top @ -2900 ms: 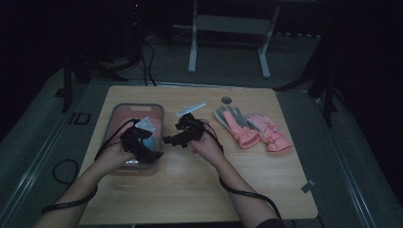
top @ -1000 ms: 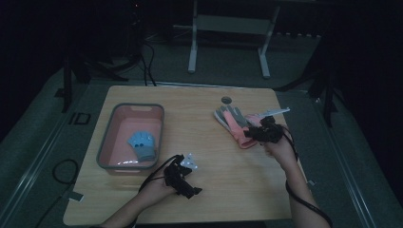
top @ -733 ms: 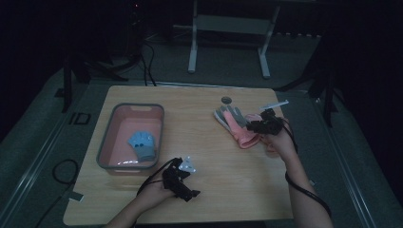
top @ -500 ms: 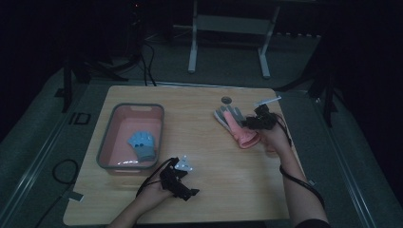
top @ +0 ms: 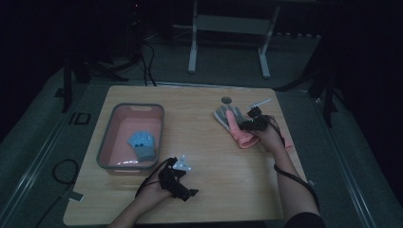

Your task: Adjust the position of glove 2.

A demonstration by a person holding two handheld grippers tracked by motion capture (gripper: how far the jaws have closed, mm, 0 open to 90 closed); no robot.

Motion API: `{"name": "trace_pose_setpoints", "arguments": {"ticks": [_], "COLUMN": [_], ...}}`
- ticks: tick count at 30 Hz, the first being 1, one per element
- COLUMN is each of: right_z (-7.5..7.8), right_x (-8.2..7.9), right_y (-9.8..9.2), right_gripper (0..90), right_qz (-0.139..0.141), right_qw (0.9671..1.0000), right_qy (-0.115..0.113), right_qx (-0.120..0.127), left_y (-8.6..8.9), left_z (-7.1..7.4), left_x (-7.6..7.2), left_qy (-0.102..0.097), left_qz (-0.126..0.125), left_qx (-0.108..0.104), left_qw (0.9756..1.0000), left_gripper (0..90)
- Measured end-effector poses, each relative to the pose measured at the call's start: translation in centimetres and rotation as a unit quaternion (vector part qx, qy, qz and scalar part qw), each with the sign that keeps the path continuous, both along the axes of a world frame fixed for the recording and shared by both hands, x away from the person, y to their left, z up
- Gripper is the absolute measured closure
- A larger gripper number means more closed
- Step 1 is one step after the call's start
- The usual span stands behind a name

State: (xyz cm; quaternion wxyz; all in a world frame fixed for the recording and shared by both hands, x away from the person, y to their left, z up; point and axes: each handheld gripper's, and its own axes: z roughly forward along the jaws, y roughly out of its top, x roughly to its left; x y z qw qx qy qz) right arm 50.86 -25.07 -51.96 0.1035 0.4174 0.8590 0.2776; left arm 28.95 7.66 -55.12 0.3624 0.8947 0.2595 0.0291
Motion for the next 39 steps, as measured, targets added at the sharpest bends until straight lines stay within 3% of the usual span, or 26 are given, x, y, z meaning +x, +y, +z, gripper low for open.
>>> {"name": "trace_pose_setpoints", "arguments": {"ticks": [3, 8, 13, 14, 18, 24, 27, 29, 35, 39], "right_z": [0.3, 1.4, 2.7, 3.0, 4.1, 4.1, 4.0, 4.1, 4.6, 4.0], "right_x": [-0.4, -1.8, -3.9, -4.5, -7.7, -10.5, -11.4, -11.9, -13.5, -14.3], "right_y": [0.4, 1.0, 2.0, 2.2, 3.3, 4.4, 4.9, 5.3, 6.3, 6.8], "right_gripper": [88.3, 89.1, 89.0, 89.0, 89.0, 88.8, 88.9, 88.9, 88.9, 88.9], "right_qz": [-0.003, -0.049, -0.069, -0.077, -0.099, -0.111, -0.117, -0.121, -0.152, -0.168], "right_qw": [1.0, 0.9976, 0.9957, 0.9944, 0.9916, 0.9883, 0.9873, 0.9878, 0.9827, 0.98], "right_qy": [-0.004, 0.008, -0.002, -0.004, -0.023, -0.028, -0.025, -0.036, -0.049, -0.049], "right_qx": [-0.001, 0.048, 0.061, 0.073, 0.08, 0.101, 0.104, 0.092, 0.095, 0.095], "left_y": [-0.1, 0.0, 0.2, 0.1, 0.0, -0.2, -0.1, 0.0, 0.2, 0.3], "left_z": [-0.1, 0.0, 0.0, -0.1, -0.2, -0.4, -0.3, -0.3, -0.1, -0.1], "left_x": [0.0, 0.0, 0.0, -0.1, -0.2, -0.5, -0.5, -0.5, -0.5, -0.5], "left_qy": [-0.004, -0.013, -0.016, -0.019, -0.015, -0.02, -0.021, -0.025, -0.032, -0.031], "left_qz": [0.001, 0.003, 0.003, 0.001, -0.009, -0.022, -0.02, -0.019, -0.013, -0.015], "left_qx": [0.007, 0.001, 0.002, 0.006, 0.003, 0.016, 0.014, 0.016, 0.014, 0.014], "left_qw": [1.0, 0.9999, 0.9999, 0.9998, 0.9998, 0.9994, 0.9995, 0.9994, 0.9993, 0.9993], "left_gripper": [1.5, 1.5, 1.5, 1.5, 1.5, 1.5, 1.5, 1.5, 1.5, 1.5]}}
